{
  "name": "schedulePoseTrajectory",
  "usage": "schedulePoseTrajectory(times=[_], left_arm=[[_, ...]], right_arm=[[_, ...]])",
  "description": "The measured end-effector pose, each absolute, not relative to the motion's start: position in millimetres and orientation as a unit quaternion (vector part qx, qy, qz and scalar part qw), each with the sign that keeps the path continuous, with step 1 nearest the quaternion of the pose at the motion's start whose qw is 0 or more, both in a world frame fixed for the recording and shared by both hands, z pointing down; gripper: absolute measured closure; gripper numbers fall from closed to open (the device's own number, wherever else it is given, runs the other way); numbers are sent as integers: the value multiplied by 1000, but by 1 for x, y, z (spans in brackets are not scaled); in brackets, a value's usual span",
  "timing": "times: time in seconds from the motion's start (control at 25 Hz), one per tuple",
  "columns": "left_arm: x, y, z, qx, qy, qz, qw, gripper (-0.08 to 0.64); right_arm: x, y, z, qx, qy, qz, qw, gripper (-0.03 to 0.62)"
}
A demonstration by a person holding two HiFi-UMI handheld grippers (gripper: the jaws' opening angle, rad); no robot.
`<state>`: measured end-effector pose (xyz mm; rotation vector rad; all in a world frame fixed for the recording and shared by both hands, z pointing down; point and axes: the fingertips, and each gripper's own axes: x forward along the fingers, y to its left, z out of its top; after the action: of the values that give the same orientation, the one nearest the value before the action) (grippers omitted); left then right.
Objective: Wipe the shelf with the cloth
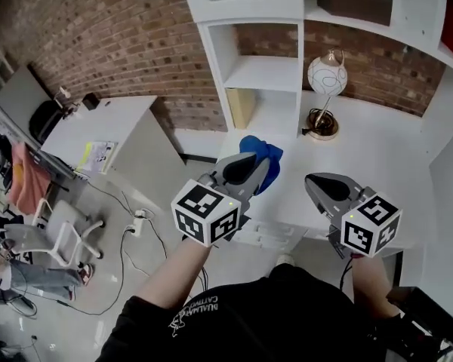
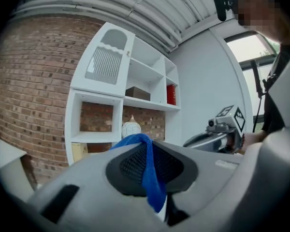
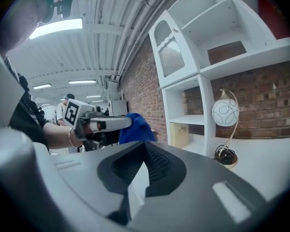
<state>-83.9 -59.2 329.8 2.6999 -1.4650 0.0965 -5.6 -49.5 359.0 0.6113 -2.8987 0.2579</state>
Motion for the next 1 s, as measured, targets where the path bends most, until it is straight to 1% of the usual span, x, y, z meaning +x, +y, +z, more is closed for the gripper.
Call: schedulePoseTrajectory(times=[0.16, 0.32, 0.44, 0.56, 0.72, 1.0], left_arm=[[-108, 21, 342, 871, -486, 38, 53, 528], [-121, 90, 340, 866, -490, -20, 94, 528], [-122, 125, 336, 866, -487, -42, 105, 528], [-119, 148, 343, 865, -488, -44, 109, 528], [-115, 158, 346, 863, -495, -23, 97, 528], [-84, 164, 321, 853, -509, -57, 98, 528]], right_arm=[[-18, -7, 357, 222, -969, 84, 76, 584], [-16, 39, 352, 234, -967, 85, 53, 584], [-15, 66, 349, 232, -967, 97, 43, 584], [-9, 85, 355, 246, -963, 98, 50, 584], [5, 97, 357, 262, -960, 69, 71, 584], [34, 101, 340, 230, -969, 52, 72, 584]])
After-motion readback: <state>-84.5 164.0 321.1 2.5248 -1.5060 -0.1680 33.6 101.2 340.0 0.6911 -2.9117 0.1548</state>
